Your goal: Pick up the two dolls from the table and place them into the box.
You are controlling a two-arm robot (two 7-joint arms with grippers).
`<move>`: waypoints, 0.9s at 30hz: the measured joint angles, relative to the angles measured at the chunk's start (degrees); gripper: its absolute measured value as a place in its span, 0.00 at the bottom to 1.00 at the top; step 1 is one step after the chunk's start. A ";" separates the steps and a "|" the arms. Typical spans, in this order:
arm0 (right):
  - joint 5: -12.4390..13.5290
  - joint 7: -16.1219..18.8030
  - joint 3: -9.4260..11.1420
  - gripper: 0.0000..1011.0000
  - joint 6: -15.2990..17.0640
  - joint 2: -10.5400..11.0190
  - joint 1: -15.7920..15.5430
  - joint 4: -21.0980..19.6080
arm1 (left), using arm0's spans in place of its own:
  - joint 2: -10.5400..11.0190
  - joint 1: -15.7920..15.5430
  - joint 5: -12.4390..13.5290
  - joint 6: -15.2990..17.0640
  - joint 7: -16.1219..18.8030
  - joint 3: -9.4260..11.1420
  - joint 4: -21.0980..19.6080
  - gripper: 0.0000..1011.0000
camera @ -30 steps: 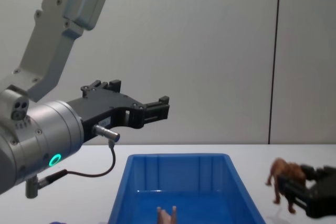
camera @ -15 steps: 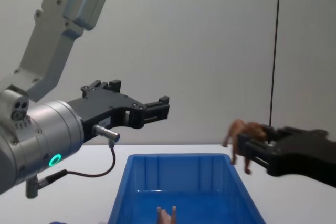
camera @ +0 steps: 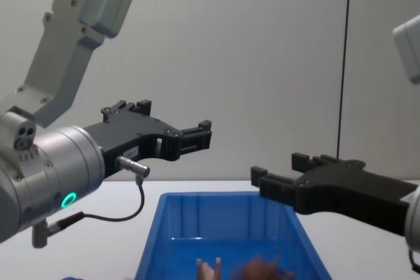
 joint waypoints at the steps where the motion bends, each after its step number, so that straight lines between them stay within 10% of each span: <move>1: -0.01 0.02 -0.03 0.71 0.12 -0.10 0.15 0.20 | 0.00 0.00 0.00 0.00 0.00 0.00 0.00 0.99; 11: -0.20 -1.34 -0.02 0.98 1.48 -0.63 1.07 1.36 | 0.00 0.00 0.00 0.00 0.00 0.00 0.00 0.99; 27: 1.57 -10.12 1.96 0.99 1.75 2.15 -3.17 -3.21 | 0.00 0.00 0.00 0.00 0.00 0.00 0.00 0.99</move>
